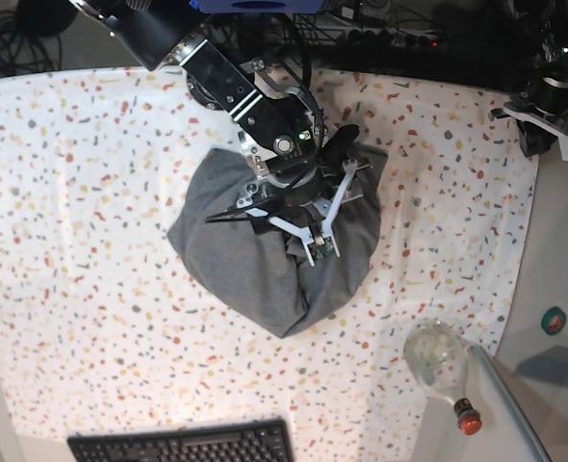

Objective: Layout the t-shirt on the table in an organized manner, then fold the t-shirt properly
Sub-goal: 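Lower both grippers onto the crumpled grey t-shirt and grasp it, then pull the grey t-shirt apart with both grippers, then release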

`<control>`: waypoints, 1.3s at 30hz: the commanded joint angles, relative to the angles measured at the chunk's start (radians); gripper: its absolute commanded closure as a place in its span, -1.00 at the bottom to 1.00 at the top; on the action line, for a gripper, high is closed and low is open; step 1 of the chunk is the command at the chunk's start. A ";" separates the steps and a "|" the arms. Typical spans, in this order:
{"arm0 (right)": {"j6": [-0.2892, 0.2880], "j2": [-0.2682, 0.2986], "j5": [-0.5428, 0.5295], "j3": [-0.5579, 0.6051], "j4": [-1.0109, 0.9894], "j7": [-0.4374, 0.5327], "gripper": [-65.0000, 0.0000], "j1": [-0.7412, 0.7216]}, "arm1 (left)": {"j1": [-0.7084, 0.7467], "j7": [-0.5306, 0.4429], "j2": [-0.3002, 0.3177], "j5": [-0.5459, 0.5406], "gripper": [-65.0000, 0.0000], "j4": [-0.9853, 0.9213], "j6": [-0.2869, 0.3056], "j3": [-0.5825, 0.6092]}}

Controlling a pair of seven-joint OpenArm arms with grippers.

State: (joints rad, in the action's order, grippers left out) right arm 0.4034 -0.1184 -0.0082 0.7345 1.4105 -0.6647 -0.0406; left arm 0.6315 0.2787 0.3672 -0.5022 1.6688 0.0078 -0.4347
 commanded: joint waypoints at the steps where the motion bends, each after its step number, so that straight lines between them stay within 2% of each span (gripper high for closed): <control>1: 0.022 -0.013 0.007 0.001 0.010 0.021 -0.30 -0.015 | 0.004 -0.020 0.016 0.000 0.64 0.015 0.002 -0.008; 3: 0.050 -0.013 0.007 -0.002 0.011 0.023 -0.27 -0.009 | 0.003 -0.020 0.017 0.000 0.64 0.015 0.002 -0.005; 5: 0.058 -0.008 0.007 -0.003 0.011 0.023 -0.01 -0.003 | -0.008 -0.020 0.016 0.000 0.64 0.015 0.002 -0.002; 6: 0.058 -0.008 0.007 -0.005 0.011 0.023 0.24 0.000 | -0.020 -0.017 0.013 0.000 0.65 0.014 0.002 0.004; 8: 0.058 -0.007 0.007 -0.005 0.028 0.016 1.00 0.003 | -0.051 0.034 0.019 0.001 0.65 -0.005 0.002 0.043; 11: 0.058 0.024 0.006 -0.003 0.118 0.016 1.00 0.043 | -0.132 0.107 0.013 0.001 0.74 -0.032 0.002 0.115; 13: 0.058 0.052 0.012 -0.005 0.209 0.015 1.00 0.078 | -0.181 0.126 0.011 0.001 1.00 -0.060 0.002 0.170; 18: 0.058 0.165 0.007 -0.043 0.408 0.006 1.00 0.132 | -0.304 0.126 0.010 0.001 1.00 -0.124 0.001 0.331; 22: 0.058 0.184 0.011 -0.174 0.482 -0.068 1.00 0.170 | -0.379 0.124 0.010 0.001 1.00 -0.128 0.001 0.454; 26: 0.058 0.248 0.007 -0.277 0.539 -0.085 1.00 0.189 | -0.476 0.124 -0.004 0.001 1.00 -0.137 -0.006 0.600; 30: 0.058 0.283 0.011 -0.327 0.537 -0.083 1.00 0.198 | -0.592 0.124 -0.052 0.023 1.00 -0.301 -0.006 0.709; 34: 0.048 0.293 0.012 -0.436 0.522 -0.080 1.00 0.192 | -0.614 0.123 -0.093 0.181 1.00 -0.399 -0.006 0.736; 36: -0.007 0.331 0.012 -0.458 0.507 -0.077 1.00 0.167 | -0.572 0.123 -0.102 0.230 1.00 -0.355 -0.006 0.702; 39: -0.091 0.357 0.012 -0.467 0.502 -0.077 1.00 0.118 | -0.520 0.127 -0.102 0.233 1.00 -0.247 -0.006 0.626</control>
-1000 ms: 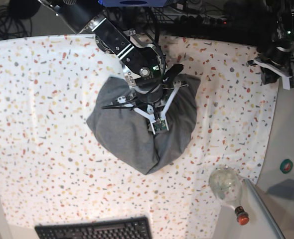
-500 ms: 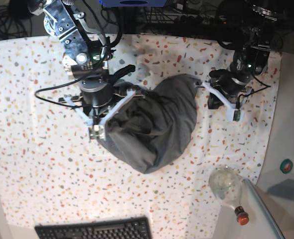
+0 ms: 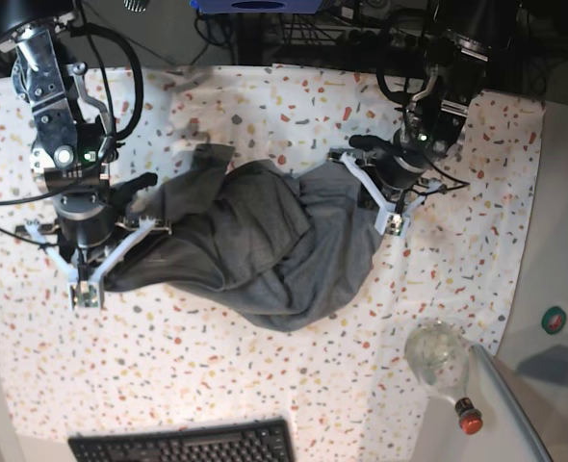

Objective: Layout the t-shirt on the table in an organized manner, then fold the t-shirt properly
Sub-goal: 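Pull the grey t-shirt apart with both grippers, then release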

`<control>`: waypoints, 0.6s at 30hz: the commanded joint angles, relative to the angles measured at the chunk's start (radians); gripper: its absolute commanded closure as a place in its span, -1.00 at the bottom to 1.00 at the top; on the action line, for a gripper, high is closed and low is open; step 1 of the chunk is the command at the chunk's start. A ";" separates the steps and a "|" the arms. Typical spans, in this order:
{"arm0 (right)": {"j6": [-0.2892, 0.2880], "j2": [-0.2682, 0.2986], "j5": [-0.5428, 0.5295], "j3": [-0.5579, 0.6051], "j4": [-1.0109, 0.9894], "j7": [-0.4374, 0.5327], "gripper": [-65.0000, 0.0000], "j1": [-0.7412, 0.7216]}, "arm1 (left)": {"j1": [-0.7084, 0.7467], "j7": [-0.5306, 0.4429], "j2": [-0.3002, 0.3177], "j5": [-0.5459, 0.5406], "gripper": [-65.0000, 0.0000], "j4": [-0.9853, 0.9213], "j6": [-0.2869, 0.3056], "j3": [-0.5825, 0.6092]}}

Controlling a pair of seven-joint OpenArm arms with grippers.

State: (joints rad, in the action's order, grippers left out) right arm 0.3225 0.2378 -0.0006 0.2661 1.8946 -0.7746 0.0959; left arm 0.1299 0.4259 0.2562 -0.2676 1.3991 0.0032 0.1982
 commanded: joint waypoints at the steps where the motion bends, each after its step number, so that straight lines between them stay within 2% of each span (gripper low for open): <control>1: -0.018 0.004 0.004 0.002 0.006 0.033 1.00 -0.040 | -0.005 -0.020 0.009 0.000 1.00 0.050 -0.001 -0.029; 5: -0.026 0.067 0.004 0.011 -0.137 0.034 1.00 -0.204 | 0.026 -0.019 0.013 0.000 1.00 0.158 -0.001 -0.111; 7: -0.078 0.085 0.004 0.009 -0.201 0.036 1.00 -0.293 | 0.034 -0.017 0.016 0.001 1.00 0.194 -0.001 -0.154; 10: -0.159 0.134 0.004 0.000 -0.168 0.030 1.00 -0.328 | 0.063 -0.011 0.018 0.000 1.00 0.231 0.004 -0.263; 14: -0.159 0.185 0.006 -0.008 -0.008 0.028 1.00 -0.213 | 0.098 0.089 0.018 0.003 1.00 0.239 0.007 -0.424; 18: -0.159 0.171 0.006 -0.179 0.041 0.042 1.00 -0.012 | 0.144 0.100 0.032 0.004 1.00 0.233 0.007 -0.553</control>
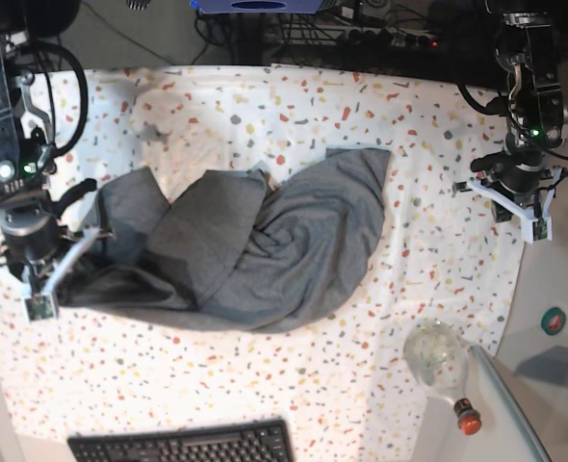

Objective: Layout the t-shirt on the table in an organized manner, then fold the t-shirt properly
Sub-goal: 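Pull the grey t-shirt apart with both grippers, then release, then grasp the grey t-shirt edges again with both grippers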

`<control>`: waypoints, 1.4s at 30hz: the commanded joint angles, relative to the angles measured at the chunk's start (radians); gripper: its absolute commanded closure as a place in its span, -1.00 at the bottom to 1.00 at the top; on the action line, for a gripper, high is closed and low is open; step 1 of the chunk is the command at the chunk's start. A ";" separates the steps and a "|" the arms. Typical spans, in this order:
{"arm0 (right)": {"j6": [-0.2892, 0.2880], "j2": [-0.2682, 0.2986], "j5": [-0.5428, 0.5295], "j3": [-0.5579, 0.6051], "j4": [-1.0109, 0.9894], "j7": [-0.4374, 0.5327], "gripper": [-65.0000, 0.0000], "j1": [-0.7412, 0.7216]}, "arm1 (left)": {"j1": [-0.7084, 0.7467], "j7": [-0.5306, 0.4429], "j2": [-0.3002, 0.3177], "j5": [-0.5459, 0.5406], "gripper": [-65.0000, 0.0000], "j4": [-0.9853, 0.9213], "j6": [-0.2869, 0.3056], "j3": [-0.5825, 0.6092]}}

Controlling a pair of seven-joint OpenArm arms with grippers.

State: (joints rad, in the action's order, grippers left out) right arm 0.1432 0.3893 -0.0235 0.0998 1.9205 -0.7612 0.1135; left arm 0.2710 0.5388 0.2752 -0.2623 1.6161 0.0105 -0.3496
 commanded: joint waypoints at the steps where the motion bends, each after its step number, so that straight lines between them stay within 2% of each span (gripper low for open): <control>1: 0.020 0.004 0.029 -0.062 -0.019 0.052 1.00 0.005 | 0.014 -0.013 0.020 -0.001 1.00 0.016 -0.001 -0.015; 4: 0.020 -0.040 0.029 -0.206 -0.217 0.187 1.00 0.041 | 0.035 -0.015 0.039 -0.001 1.00 0.013 -0.001 -0.018; 6: 0.017 -0.056 0.024 -0.292 -0.378 0.285 1.00 0.005 | 0.046 -0.013 0.037 -0.005 1.00 0.022 -0.001 -0.016; 8: 0.012 -0.060 0.023 -0.371 -0.491 0.282 1.00 -0.053 | 0.046 -0.012 0.032 -0.007 1.00 0.029 -0.001 -0.015; 9: -0.003 -0.060 0.023 -0.401 -0.514 0.248 0.87 -0.074 | 0.043 -0.010 0.032 -0.007 1.00 0.031 -0.001 -0.015; 10: -0.030 -0.062 0.023 -0.427 -0.517 0.188 0.48 -0.091 | 0.040 -0.010 0.031 -0.007 1.00 0.031 0.001 -0.015; 12: -0.110 -0.066 0.021 -0.443 -0.458 0.088 -0.17 -0.094 | 0.037 -0.010 0.031 -0.009 1.00 0.031 0.013 -0.013; 13: -0.150 -0.085 0.021 -0.446 -0.404 0.068 -0.37 -0.088 | 0.037 -0.010 0.031 -0.009 1.00 0.029 0.035 -0.004; 14: -0.184 -0.122 0.023 -0.453 -0.335 0.067 -0.47 -0.057 | 0.037 -0.010 0.031 -0.009 1.00 0.029 0.064 0.005; 15: -0.208 -0.160 0.026 -0.458 -0.246 0.073 -0.47 -0.022 | 0.037 -0.010 0.031 -0.009 1.00 0.029 0.090 0.010; 17: -0.216 -0.243 0.026 -0.447 -0.074 0.062 -0.39 0.038 | 0.037 -0.010 0.031 -0.009 1.00 0.026 0.104 0.011; 19: -0.216 -0.344 0.027 -0.364 0.032 0.019 -0.28 0.090 | 0.038 -0.010 0.031 -0.009 0.98 0.025 0.105 0.010; 20: -0.215 -0.382 0.027 -0.308 0.046 -0.002 -0.23 0.108 | 0.040 -0.010 0.031 -0.009 0.73 0.025 0.105 0.010; 22: -0.210 -0.430 0.029 -0.193 0.009 -0.019 -0.16 0.121 | 0.046 -0.010 0.031 -0.009 0.34 0.025 0.105 0.008; 23: -0.195 -0.445 0.029 -0.133 -0.037 -0.014 -0.13 0.117 | 0.046 -0.010 0.031 -0.009 0.22 0.025 0.105 0.008; 24: -0.152 -0.458 0.040 -0.078 -0.092 -0.007 -0.11 0.107 | 0.047 -0.010 0.031 -0.009 0.18 0.025 0.105 0.007; 28: 0.097 -0.494 0.093 0.079 -0.315 0.021 -0.10 0.008 | 0.047 -0.010 0.032 -0.009 0.18 -0.017 0.107 -0.055; 30: 0.172 -0.499 0.081 0.114 -0.402 0.041 -0.10 -0.033 | 0.043 -0.012 0.032 -0.009 0.18 -0.047 0.116 -0.104; 32: 0.230 -0.501 0.046 0.123 -0.461 0.050 -0.10 -0.064 | 0.046 -0.012 0.032 -0.009 0.18 -0.063 0.154 -0.145; 35: 0.255 -0.496 0.001 0.125 -0.490 0.049 -0.10 -0.082 | 0.049 -0.012 0.032 -0.009 0.18 -0.086 0.254 -0.200; 36: 0.258 -0.496 -0.005 0.125 -0.481 0.049 -0.10 -0.077 | 0.049 -0.012 0.032 -0.007 0.18 -0.098 0.270 -0.213; 39: 0.258 -0.501 -0.002 0.127 -0.416 0.047 -0.10 -0.048 | 0.049 -0.013 0.032 -0.002 0.18 -0.124 0.282 -0.227; 42: 0.258 -0.501 -0.005 0.127 -0.445 0.042 -0.10 -0.067 | 0.049 -0.013 0.031 -0.002 0.18 -0.125 0.282 -0.223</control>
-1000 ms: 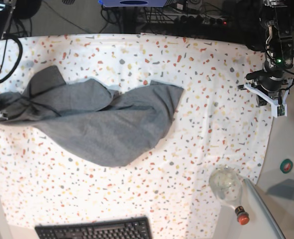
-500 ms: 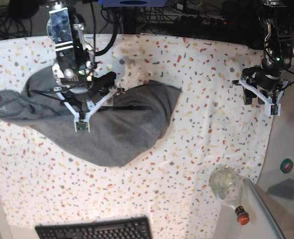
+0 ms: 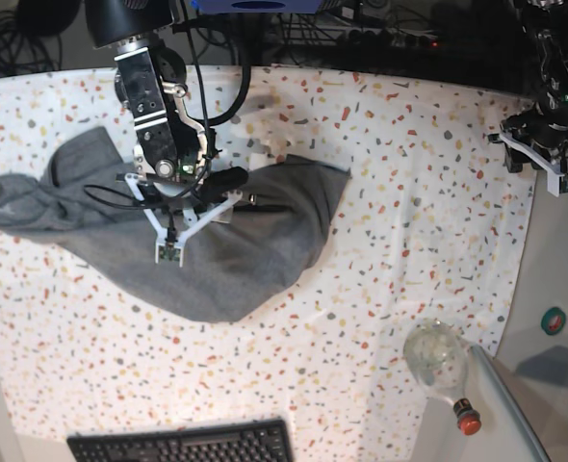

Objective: Layout the t-shirt on the table in an organized manner, then fold the t-shirt properly
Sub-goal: 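Grasp the grey t-shirt edges again with both grippers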

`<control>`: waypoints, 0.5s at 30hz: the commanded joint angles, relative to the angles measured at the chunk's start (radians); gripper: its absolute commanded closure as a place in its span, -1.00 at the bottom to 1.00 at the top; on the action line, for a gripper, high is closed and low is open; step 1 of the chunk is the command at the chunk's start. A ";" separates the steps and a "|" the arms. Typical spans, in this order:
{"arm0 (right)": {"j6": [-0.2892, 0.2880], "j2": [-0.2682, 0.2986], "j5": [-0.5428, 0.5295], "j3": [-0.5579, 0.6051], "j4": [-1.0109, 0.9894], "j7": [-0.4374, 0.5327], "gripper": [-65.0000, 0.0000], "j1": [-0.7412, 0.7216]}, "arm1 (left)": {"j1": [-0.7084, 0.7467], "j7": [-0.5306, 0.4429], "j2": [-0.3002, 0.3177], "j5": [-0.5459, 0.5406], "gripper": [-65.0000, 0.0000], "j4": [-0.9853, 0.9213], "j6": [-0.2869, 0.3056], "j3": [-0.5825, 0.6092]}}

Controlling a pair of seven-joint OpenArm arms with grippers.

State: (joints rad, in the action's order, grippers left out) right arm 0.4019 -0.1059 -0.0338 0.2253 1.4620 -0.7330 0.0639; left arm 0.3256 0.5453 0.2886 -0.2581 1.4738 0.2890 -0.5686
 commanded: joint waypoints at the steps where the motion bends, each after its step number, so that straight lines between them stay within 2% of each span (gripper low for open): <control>1: -0.001 -0.007 0.005 0.001 -0.007 0.014 -0.10 -0.023 | -0.006 -0.020 0.018 -0.008 0.18 0.017 0.003 -0.003; 6: 0.001 -0.015 0.005 0.000 -0.083 0.014 -0.05 -0.045 | -0.015 -0.018 -0.007 -0.004 0.18 0.026 0.003 -0.003; 7: 0.001 -0.016 0.005 -0.004 -0.083 0.014 0.09 -0.043 | -0.015 -0.018 -0.009 -0.004 0.18 0.026 0.003 -0.001; 8: 0.001 -0.016 0.004 -0.007 -0.079 0.013 0.33 -0.037 | -0.015 -0.018 -0.009 -0.004 0.18 0.026 0.003 0.020; 10: -0.002 -0.016 0.004 -0.008 -0.051 0.013 1.00 -0.006 | -0.009 -0.020 -0.004 -0.004 0.18 0.026 0.003 0.086; 15: -0.001 0.018 0.005 -0.027 0.185 0.019 1.00 0.156 | -0.007 -0.020 -0.010 -0.005 0.24 0.029 0.003 0.224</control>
State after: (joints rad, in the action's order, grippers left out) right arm 0.3943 -0.0895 -0.0418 0.2050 1.6314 -0.7368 0.2398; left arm 0.3218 0.5419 0.2661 -0.2600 1.4837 0.2924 -0.3367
